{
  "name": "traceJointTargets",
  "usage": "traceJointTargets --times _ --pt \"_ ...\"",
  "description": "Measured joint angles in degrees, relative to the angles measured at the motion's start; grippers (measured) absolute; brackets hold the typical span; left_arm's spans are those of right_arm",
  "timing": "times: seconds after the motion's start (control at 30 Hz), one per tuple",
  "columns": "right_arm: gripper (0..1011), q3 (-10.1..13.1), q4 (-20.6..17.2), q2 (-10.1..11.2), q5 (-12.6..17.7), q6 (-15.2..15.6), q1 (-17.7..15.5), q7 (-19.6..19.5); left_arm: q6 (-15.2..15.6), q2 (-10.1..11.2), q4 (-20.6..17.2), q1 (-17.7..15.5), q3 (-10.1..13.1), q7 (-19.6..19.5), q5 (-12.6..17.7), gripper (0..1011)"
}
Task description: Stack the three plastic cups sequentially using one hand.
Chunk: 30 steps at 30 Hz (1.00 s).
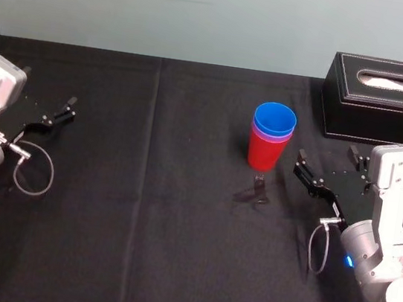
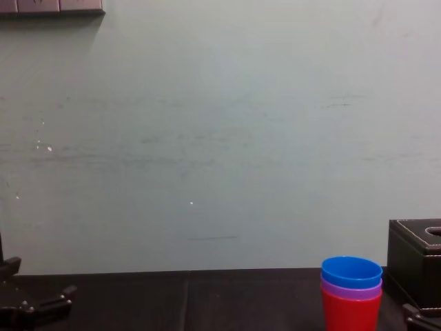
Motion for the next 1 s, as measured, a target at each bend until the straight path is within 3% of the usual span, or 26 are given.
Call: traceJointTargets --times 1.0 --pt "1004 0.00 0.00 0.00 0.00 0.00 0.00 0.00 0.00 0.00 0.00 0.00 0.00 0.00 0.00 1005"
